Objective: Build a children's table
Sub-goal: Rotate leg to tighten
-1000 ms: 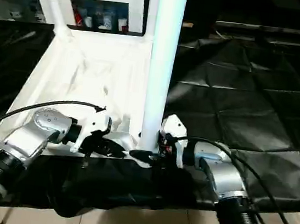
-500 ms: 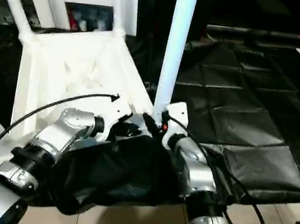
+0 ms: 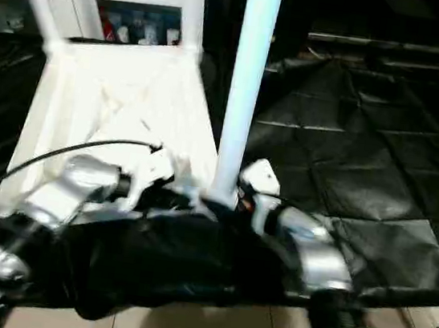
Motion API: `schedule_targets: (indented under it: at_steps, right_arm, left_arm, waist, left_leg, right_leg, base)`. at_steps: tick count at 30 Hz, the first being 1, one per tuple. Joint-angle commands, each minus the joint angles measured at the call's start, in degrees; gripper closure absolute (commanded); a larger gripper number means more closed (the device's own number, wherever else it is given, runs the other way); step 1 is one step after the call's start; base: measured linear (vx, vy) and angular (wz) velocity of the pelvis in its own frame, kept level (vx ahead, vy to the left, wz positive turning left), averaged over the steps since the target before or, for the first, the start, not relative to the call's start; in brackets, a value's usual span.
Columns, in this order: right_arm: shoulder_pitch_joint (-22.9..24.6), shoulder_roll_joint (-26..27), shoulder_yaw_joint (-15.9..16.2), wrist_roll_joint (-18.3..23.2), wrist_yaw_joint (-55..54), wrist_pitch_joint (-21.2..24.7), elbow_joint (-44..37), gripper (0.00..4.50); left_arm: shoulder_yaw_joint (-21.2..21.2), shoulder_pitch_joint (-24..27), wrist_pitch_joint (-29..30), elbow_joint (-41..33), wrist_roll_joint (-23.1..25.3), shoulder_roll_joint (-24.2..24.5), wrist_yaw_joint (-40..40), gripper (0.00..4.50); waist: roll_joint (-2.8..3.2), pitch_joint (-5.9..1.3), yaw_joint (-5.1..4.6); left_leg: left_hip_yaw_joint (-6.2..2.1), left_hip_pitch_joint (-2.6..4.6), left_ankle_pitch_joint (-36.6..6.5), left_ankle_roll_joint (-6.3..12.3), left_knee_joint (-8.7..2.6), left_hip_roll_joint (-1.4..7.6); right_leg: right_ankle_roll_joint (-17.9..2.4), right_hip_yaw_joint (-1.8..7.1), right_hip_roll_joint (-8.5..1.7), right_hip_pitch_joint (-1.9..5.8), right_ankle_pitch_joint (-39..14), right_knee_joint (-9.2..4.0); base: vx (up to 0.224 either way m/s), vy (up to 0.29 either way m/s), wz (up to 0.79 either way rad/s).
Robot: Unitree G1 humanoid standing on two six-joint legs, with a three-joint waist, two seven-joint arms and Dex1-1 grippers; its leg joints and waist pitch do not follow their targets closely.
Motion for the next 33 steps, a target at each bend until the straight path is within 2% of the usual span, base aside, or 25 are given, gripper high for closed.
schedule_targets:
  at_steps: [1,4,7,8,10,11,12,13,15,17,19,21,22,24,25,26,28,29,30,33]
  right_arm:
    - [0.0,-1.9,2.7,0.9,5.9,0.4,-2.7,0.9]
    - [-0.1,-2.6,3.1,1.0,6.9,0.6,-2.9,0.9]
    - [-0.2,-2.8,3.2,1.5,7.8,1.1,-3.2,0.9]
    - [-0.2,-2.7,3.2,1.7,8.0,1.3,-3.3,1.06]
    - [0.0,-2.4,2.8,2.0,8.4,1.9,-3.6,1.26]
    - [0.1,-2.2,2.8,2.1,8.4,2.0,-3.7,1.28]
    - [0.5,-2.0,2.9,2.3,8.4,2.3,-4.0,1.28]
    - [0.5,-2.0,2.9,2.3,8.4,2.4,-4.1,1.37]
    - [1.1,-1.6,2.9,2.6,7.9,2.5,-4.4,1.66]
    - [1.9,-0.9,2.5,2.8,6.4,2.8,-4.7,1.67]
    - [2.2,0.4,1.6,2.4,2.9,2.8,-3.9,1.8]
    - [2.2,1.7,0.9,1.4,-0.8,2.6,-2.5,1.82]
    - [1.9,2.8,0.6,-0.3,-4.8,1.6,-0.8,1.82]
    - [1.0,5.9,-0.6,-3.3,-15.0,0.6,3.3,1.82]
    - [0.7,7.1,-1.2,-3.6,-18.1,0.7,4.3,1.83]
    - [0.6,7.7,-1.5,-3.6,-19.2,1.0,4.5,1.83]
    - [-0.2,11.4,-3.0,-3.4,-25.6,2.7,6.3,1.83]
    - [-0.5,12.5,-3.3,-3.5,-27.6,3.2,6.9,1.83]
    - [-0.8,13.5,-3.3,-3.8,-28.9,3.4,7.5,1.83]
    - [-1.4,15.6,-2.3,-3.9,-29.2,3.0,8.3,1.83]
  left_arm:
    - [-2.0,1.9,0.7,-2.8,-3.3,1.2,-6.9,4.5]
    - [-2.0,2.3,0.7,-3.4,-3.7,1.9,-7.6,4.5]
    - [-2.0,2.6,0.4,-3.4,-3.9,2.2,-8.2,4.5]
    - [-2.0,2.6,0.4,-3.5,-3.9,2.3,-8.4,4.5]
    - [-1.9,2.8,0.4,-3.6,-3.8,2.3,-8.6,4.5]
    - [-1.9,2.8,0.4,-3.6,-3.8,2.3,-8.5,4.5]
    - [-1.9,2.8,0.4,-3.7,-3.8,2.1,-8.2,4.5]
    - [-1.9,2.9,0.5,-3.8,-3.8,2.1,-8.2,4.5]
    - [-1.9,2.8,0.5,-3.7,-3.7,1.9,-7.7,4.5]
    - [-1.6,2.5,0.4,-3.0,-3.4,1.4,-6.1,4.5]
    - [-1.1,1.8,0.1,-1.6,-2.5,0.4,-2.8,4.5]
    - [-0.7,1.2,-0.1,-0.3,-1.7,-0.5,0.0,4.5]
    - [-0.2,0.7,0.0,0.8,-1.1,-1.3,2.6,4.5]
    - [1.3,-1.0,0.9,3.7,-0.4,-3.8,8.9,4.5]
    - [1.8,-1.6,1.2,4.8,-0.1,-4.8,11.1,4.5]
    - [1.9,-1.8,1.2,5.2,0.0,-5.1,12.0,4.5]
    - [2.7,-3.5,1.5,7.9,0.6,-7.8,17.4,4.5]
    - [3.0,-4.1,1.7,8.6,0.7,-8.7,19.0,4.5]
    - [3.4,-4.6,2.0,9.1,0.6,-9.7,20.5,4.5]
    - [3.8,-5.6,2.2,10.1,0.3,-11.8,22.2,4.5]
  waist:
    - [-0.73,-3.67,0.25]
    - [-0.56,-3.53,0.37]
    - [-0.64,-3.51,0.56]
    - [-0.66,-3.51,0.55]
    - [-0.63,-3.6,0.5]
    - [-0.41,-3.68,0.57]
    - [-0.55,-3.69,0.54]
    - [-0.22,-3.72,0.64]
    - [-0.42,-3.72,0.6]
    - [-0.22,-3.72,0.65]
    - [-0.26,-3.63,0.54]
    - [-0.36,-3.32,0.29]
    - [-0.21,-3.26,0.22]
    - [-0.38,-3.07,-0.47]
    - [-0.35,-2.88,-0.87]
    - [-0.3,-2.86,-0.95]
    - [-0.24,-2.87,-0.98]
    - [-0.28,-2.87,-1.03]
    - [0.14,-2.88,-1.02]
    - [-0.06,-2.94,-1.0]
  left_leg:
    - [-0.73,1.07,-10.9,6.78,-3.6,2.9]
    - [-0.75,1.2,-12.3,5.91,-3.83,3.05]
    - [-0.78,1.35,-14.0,4.61,-3.99,3.07]
    - [-0.81,1.32,-14.1,4.28,-4.03,3.04]
    - [-0.81,1.29,-13.7,4.17,-4.0,2.98]
    - [-0.81,1.37,-13.6,4.18,-3.95,2.97]
    - [-0.78,1.27,-13.1,4.36,-3.89,2.93]
    - [-0.81,1.27,-12.8,4.39,-3.88,2.93]
    - [-0.78,1.21,-12.5,4.49,-3.86,2.92]
    - [-0.79,1.26,-12.7,4.29,-3.9,2.91]
    - [-0.81,1.2,-13.4,4.01,-3.99,2.89]
    - [-1.01,1.34,-17.1,2.35,-4.39,2.81]
    - [-1.11,1.38,-18.1,1.83,-4.46,2.79]
    - [-1.3,1.63,-21.5,-0.5,-4.64,2.57]
    - [-1.47,1.53,-22.8,-1.11,-4.76,2.4]
    - [-1.6,1.5,-23.3,-1.17,-4.8,2.39]
    - [-1.63,1.92,-24.7,-1.13,-4.76,2.4]
    - [-1.63,1.84,-24.6,-1.08,-4.79,2.36]
    - [-1.7,1.76,-24.6,-1.19,-4.85,2.3]
    - [-1.6,1.74,-24.9,-0.69,-4.85,2.29]
  right_leg:
    - [-14.8,1.31,-1.64,2.39,-9.8,-2.82]
    - [-14.7,1.4,-1.63,2.23,-11.8,-3.01]
    - [-14.3,1.57,-1.74,2.12,-13.4,-3.19]
    - [-14.1,1.59,-1.71,2.13,-13.6,-3.17]
    - [-14.0,1.59,-1.66,2.15,-12.5,-3.09]
    - [-14.2,1.59,-1.69,2.16,-12.1,-3.05]
    - [-14.4,1.56,-1.65,2.25,-11.2,-2.99]
    - [-14.5,1.55,-1.69,2.27,-10.8,-2.91]
    - [-14.7,1.51,-1.64,2.32,-10.0,-2.88]
    - [-14.6,1.52,-1.64,2.3,-10.2,-2.97]
    - [-14.5,1.57,-1.68,2.2,-11.0,-3.07]
    - [-13.0,1.59,-1.81,2.11,-16.7,-3.69]
    - [-12.6,1.58,-1.83,2.06,-18.2,-3.8]
    - [-10.6,1.58,-1.85,1.56,-23.9,-4.4]
    - [-9.7,1.51,-1.84,1.49,-26.2,-4.72]
    - [-9.1,1.44,-1.89,1.56,-27.4,-4.76]
    - [-7.8,1.58,-1.89,0.93,-29.5,-5.29]
    - [-7.6,1.57,-1.81,0.97,-29.4,-5.33]
    - [-7.5,1.48,-1.83,1.02,-29.4,-5.27]
    - [-7.2,1.49,-1.71,0.93,-28.6,-5.48]
  base:
    - [0.0,0.0,0.0]
    - [0.0,0.0,0.0]
    - [0.0,0.0,0.0]
    - [0.0,0.0,0.0]
    - [0.0,0.0,0.0]
    - [0.0,0.0,0.0]
    - [0.0,0.0,0.0]
    - [0.0,0.0,0.0]
    - [0.0,0.0,0.0]
    - [0.0,0.0,0.0]
    - [0.0,0.0,0.0]
    - [0.0,0.0,0.0]
    - [0.0,0.0,0.0]
    - [0.0,0.0,0.0]
    - [0.0,0.0,0.0]
    - [0.0,0.0,0.0]
    - [0.0,0.0,0.0]
    - [0.0,0.0,0.0]
    - [0.0,0.0,0.0]
    - [0.0,0.0,0.0]
